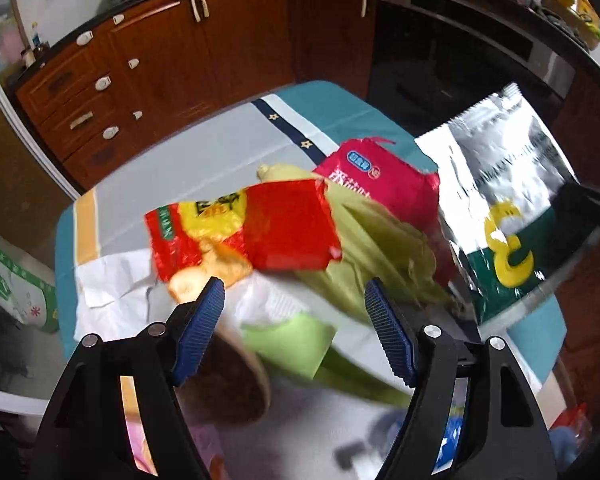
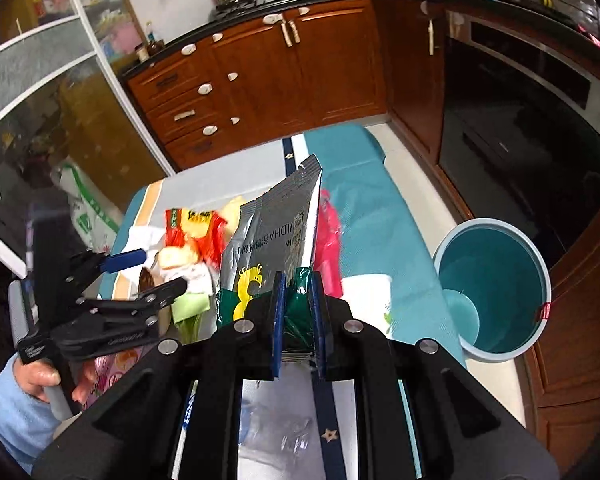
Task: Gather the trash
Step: 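Grasp the red chip bag with the left tool while right lifts silver bag, then carry both bags over the teal bin and open both tools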
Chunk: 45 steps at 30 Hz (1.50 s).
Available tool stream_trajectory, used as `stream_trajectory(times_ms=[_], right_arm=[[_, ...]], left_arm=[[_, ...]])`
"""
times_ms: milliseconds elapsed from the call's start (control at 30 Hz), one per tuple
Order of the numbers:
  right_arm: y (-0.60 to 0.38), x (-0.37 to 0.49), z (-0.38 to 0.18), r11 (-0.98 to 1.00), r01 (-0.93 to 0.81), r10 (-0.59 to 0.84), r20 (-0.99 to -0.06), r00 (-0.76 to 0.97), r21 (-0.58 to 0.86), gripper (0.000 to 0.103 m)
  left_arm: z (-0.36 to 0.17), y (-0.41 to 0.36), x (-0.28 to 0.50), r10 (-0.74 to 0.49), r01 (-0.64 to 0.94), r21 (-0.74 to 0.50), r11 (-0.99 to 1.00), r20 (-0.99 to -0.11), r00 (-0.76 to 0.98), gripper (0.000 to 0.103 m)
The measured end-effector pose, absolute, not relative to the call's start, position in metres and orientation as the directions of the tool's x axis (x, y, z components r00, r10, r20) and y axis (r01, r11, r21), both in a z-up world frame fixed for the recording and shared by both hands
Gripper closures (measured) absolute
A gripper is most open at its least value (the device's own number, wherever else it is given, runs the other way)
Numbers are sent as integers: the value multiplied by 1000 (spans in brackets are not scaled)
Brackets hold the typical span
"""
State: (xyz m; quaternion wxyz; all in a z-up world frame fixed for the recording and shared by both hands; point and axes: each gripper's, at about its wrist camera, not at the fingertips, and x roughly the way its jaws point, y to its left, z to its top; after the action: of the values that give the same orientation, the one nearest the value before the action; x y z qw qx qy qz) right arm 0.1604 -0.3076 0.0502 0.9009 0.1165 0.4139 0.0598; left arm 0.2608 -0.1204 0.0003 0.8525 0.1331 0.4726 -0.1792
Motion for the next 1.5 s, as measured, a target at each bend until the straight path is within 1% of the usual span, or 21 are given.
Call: stream_trajectory(times_ms=[200, 233, 267, 300, 333, 367, 400, 533, 633, 767, 833, 933, 1033, 1167, 1333, 1500], right_arm=[[-320, 169, 43, 962, 5, 205, -736, 646, 272, 91], [-322, 170, 42, 963, 6, 202, -735, 647, 270, 91], [-325, 171, 42, 963, 7, 200, -735, 648, 268, 91], [-330, 172, 40, 962, 11, 200, -734, 649, 272, 91], [-333, 172, 40, 961, 13, 202, -732, 651, 277, 91], [-338, 172, 39, 959, 17, 204, -730, 652, 283, 91], [-342, 172, 37, 958, 21, 204, -729, 653, 287, 91], [-365, 170, 34, 946, 38, 217, -715, 665, 322, 91], [-383, 165, 37, 937, 50, 220, -692, 687, 347, 91], [-412, 151, 45, 925, 75, 207, -658, 724, 373, 91], [-426, 142, 48, 923, 92, 187, -645, 741, 373, 91], [-457, 127, 49, 915, 142, 144, -632, 761, 378, 91], [-491, 113, 47, 910, 216, 68, -641, 764, 354, 91], [-532, 106, 32, 909, 321, -49, -697, 715, 266, 91], [-556, 114, -1, 912, 377, -123, -773, 623, 160, 91], [-568, 136, -36, 916, 384, -125, -830, 543, 114, 91]], left_arm=[[-27, -155, 305, -116, 391, 87, 916, -877, 466, 29], [-30, -156, 309, -111, 381, 85, 920, -879, 464, 37], [-34, -158, 314, -113, 378, 77, 923, -882, 457, 78], [-38, -157, 316, -110, 377, 70, 923, -894, 435, 87], [-38, -157, 317, -104, 373, 75, 925, -893, 437, 90], [-36, -158, 313, -90, 372, 99, 923, -885, 457, 97], [-31, -159, 310, -64, 365, 136, 921, -872, 486, 98], [-2, -160, 299, -96, 390, 130, 912, -856, 509, 99], [33, -170, 284, -155, 426, 102, 899, -835, 528, 99], [83, -196, 262, -233, 483, 98, 870, -781, 579, 99], [99, -213, 254, -290, 524, 68, 849, -770, 569, 99], [108, -254, 238, -375, 611, 33, 791, -763, 526, 99], [98, -309, 226, -452, 704, -11, 710, -774, 444, 99], [58, -371, 224, -500, 769, -92, 632, -807, 314, 99], [-9, -437, 235, -483, 791, -178, 585, -861, 163, 99], [-59, -476, 257, -434, 781, -216, 586, -898, 77, 98]])
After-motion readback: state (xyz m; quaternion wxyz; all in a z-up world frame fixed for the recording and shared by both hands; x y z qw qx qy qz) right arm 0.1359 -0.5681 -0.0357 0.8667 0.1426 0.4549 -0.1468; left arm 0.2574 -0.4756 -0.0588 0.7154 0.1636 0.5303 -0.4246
